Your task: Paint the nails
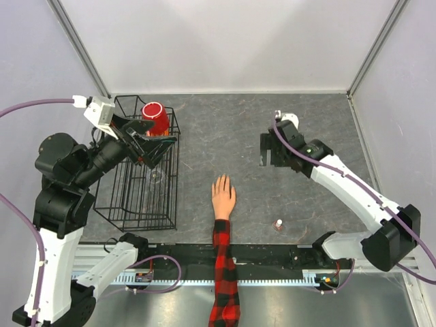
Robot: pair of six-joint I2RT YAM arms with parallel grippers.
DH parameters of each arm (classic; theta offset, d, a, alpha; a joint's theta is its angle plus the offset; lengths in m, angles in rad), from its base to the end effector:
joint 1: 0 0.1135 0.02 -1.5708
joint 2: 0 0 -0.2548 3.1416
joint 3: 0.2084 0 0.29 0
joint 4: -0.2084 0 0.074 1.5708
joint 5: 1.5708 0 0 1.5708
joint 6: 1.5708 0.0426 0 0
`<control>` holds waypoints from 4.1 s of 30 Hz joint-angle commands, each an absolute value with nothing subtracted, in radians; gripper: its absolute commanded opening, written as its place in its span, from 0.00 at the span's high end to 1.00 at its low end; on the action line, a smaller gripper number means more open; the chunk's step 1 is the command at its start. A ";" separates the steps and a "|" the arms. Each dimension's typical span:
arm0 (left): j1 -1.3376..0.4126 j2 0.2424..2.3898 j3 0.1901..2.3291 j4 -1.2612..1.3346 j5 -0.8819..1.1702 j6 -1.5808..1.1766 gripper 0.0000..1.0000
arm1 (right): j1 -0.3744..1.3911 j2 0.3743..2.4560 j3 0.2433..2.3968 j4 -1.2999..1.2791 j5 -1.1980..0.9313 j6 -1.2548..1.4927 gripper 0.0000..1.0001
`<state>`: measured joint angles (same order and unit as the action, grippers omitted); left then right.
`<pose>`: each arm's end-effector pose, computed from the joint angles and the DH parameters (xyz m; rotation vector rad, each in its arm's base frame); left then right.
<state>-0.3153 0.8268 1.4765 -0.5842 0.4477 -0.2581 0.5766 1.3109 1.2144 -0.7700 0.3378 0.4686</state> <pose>0.1361 -0.0638 0.5277 0.4129 1.5093 -0.7911 0.2731 0.1608 0.3051 0.0204 2.3747 0.0845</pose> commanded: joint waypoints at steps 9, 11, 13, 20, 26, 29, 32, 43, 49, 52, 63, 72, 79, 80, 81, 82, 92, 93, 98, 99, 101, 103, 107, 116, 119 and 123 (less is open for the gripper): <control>-0.311 0.787 1.333 -0.474 0.535 -0.319 0.06 | 0.644 1.098 0.832 -0.897 0.266 0.796 0.38; -0.311 0.790 1.321 -0.453 0.541 -0.334 0.06 | 0.664 1.072 0.807 -0.911 0.232 0.825 0.38; -0.311 0.793 1.305 -0.434 0.554 -0.348 0.07 | 0.713 1.071 0.776 -0.917 0.198 0.844 0.37; -0.311 0.799 1.269 -0.416 0.563 -0.354 0.07 | 0.864 1.094 0.749 -0.948 0.236 0.845 0.34; -0.310 0.784 1.258 -0.419 0.566 -0.350 0.07 | 0.937 1.147 0.741 -0.942 0.258 0.856 0.37; -0.311 0.781 1.255 -0.423 0.565 -0.344 0.07 | 0.962 1.152 0.735 -0.931 0.265 0.859 0.43; -0.311 0.782 1.247 -0.426 0.568 -0.345 0.07 | 0.973 1.161 0.724 -0.922 0.270 0.854 0.51; -0.311 0.787 1.210 -0.428 0.581 -0.341 0.08 | 0.989 1.170 0.719 -0.908 0.319 0.853 0.64; -0.311 0.788 1.141 -0.426 0.623 -0.322 0.11 | 0.992 1.190 0.805 -0.908 0.373 0.779 1.00; -0.311 0.784 1.083 -0.416 0.696 -0.318 0.13 | 0.996 1.190 0.912 -0.891 0.359 0.666 1.00; -0.311 0.670 0.796 -0.051 1.201 -0.382 0.23 | 0.997 1.308 1.425 -0.837 -0.072 0.348 1.00; -0.310 0.635 0.706 -0.029 1.190 -0.344 0.25 | 1.014 1.318 1.584 -0.839 -0.313 0.299 1.00; -0.316 0.695 0.713 -0.005 1.242 -0.362 0.28 | 1.046 1.353 1.661 -0.828 -0.365 0.288 1.00; -0.319 0.695 0.713 -0.005 1.246 -0.364 0.29 | 1.049 1.361 1.669 -0.821 -0.370 0.291 1.00; -0.319 0.695 0.710 0.024 1.250 -0.365 0.29 | 1.054 1.367 1.683 -0.816 -0.374 0.294 1.00; -0.325 0.696 0.709 0.032 1.262 -0.371 0.30 | 1.054 1.382 1.689 -0.815 -0.379 0.296 1.00; -0.357 0.696 0.693 0.037 1.263 -0.350 0.47 | 1.060 1.473 1.793 -0.850 -0.347 0.342 1.00; -0.357 0.696 0.695 0.023 1.253 -0.336 0.48 | 1.058 1.476 1.798 -0.850 -0.344 0.350 1.00; -0.357 0.704 0.690 0.017 1.236 -0.319 0.58 | 1.060 1.488 1.804 -0.854 -0.331 0.365 1.00; -0.357 0.706 0.690 0.015 1.236 -0.315 0.63 | 1.058 1.489 1.805 -0.854 -0.331 0.365 1.00; -0.357 0.704 0.695 0.012 1.238 -0.310 0.72 | 1.058 1.493 1.807 -0.856 -0.328 0.365 1.00; -0.357 0.703 0.696 0.006 1.239 -0.298 0.75 | 1.058 1.493 1.809 -0.856 -0.321 0.367 1.00; -0.359 0.703 0.701 -0.031 1.235 -0.281 0.90 | 1.060 1.499 1.821 -0.857 -0.318 0.367 1.00; -0.359 0.652 0.727 -0.077 0.888 -0.298 0.98 | 1.060 1.453 1.746 -0.781 -0.052 0.399 0.22; -0.357 0.632 0.724 -0.069 0.775 -0.330 0.98 | 1.060 1.419 1.704 -0.691 0.040 0.469 0.21; -0.359 0.588 0.700 -0.031 0.635 -0.360 0.98 | 1.060 1.419 1.663 -0.554 0.092 0.593 0.32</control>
